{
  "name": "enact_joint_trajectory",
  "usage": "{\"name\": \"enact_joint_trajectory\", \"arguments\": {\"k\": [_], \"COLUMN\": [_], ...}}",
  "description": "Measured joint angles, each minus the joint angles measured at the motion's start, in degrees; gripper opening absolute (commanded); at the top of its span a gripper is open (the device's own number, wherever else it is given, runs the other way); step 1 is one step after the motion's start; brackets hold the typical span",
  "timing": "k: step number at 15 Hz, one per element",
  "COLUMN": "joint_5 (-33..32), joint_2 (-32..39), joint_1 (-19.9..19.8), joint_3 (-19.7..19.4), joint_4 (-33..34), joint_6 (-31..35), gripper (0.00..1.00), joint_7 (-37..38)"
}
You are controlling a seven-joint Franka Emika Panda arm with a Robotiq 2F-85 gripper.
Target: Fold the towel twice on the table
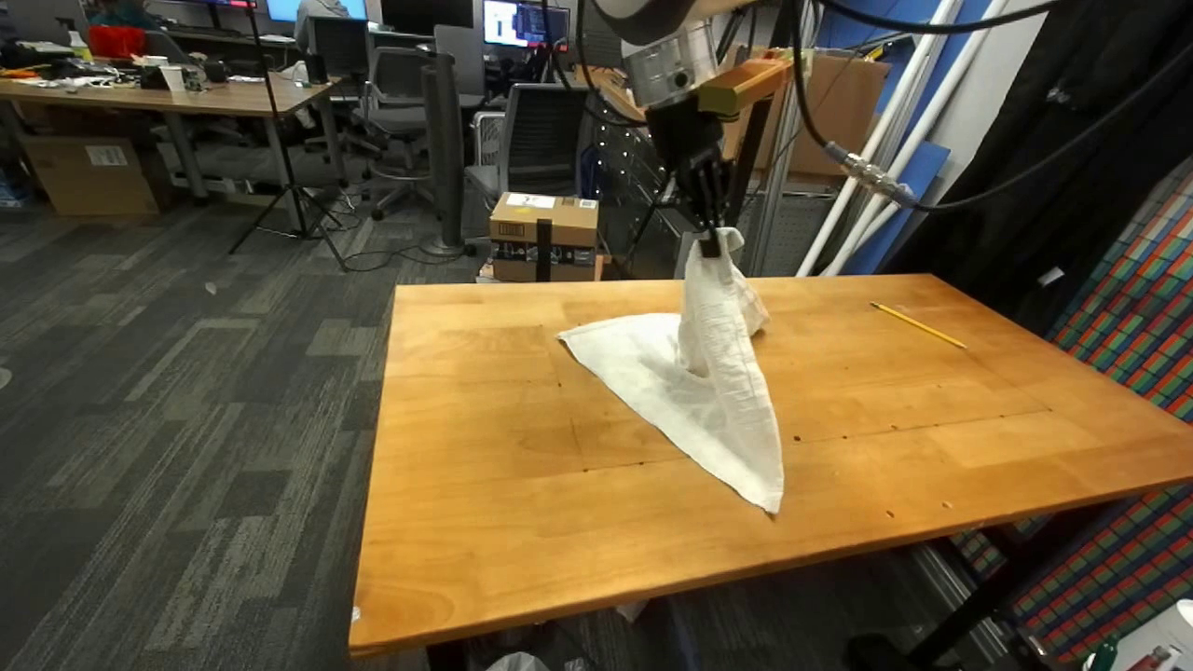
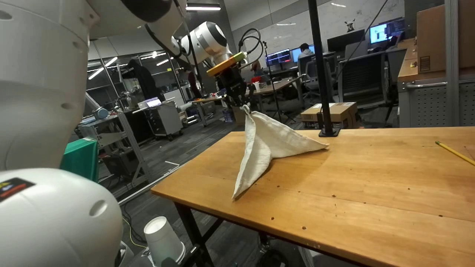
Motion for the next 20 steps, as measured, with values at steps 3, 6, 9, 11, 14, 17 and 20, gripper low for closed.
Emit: {"name": "enact_joint_trajectory", "arguments": {"k": [3,6,9,11,14,17,20], "joint_5": [2.8,9.7,15.0,17.4,19.4,20.7,22.8], "joint_2": [5.4,10.2,14.2,16.3,18.4,19.2,19.2], "joint_1": [1.8,1.7,0.1,-1.3,-2.8,-4.3,-6.1], "joint_3": [1.0,1.4,1.4,1.4,1.4,1.5,1.5], "joint_4": [8.1,15.9,22.8,26.4,30.2,32.0,32.5], "joint_6": [0.1,0.0,-0.1,-0.4,-1.0,-1.0,-0.9], "gripper": [0.04,0.04,0.07,0.32,0.47,0.70,0.92], "joint_7": [-1.0,-2.5,-4.1,-4.9,-5.6,-5.9,-6.1]}}
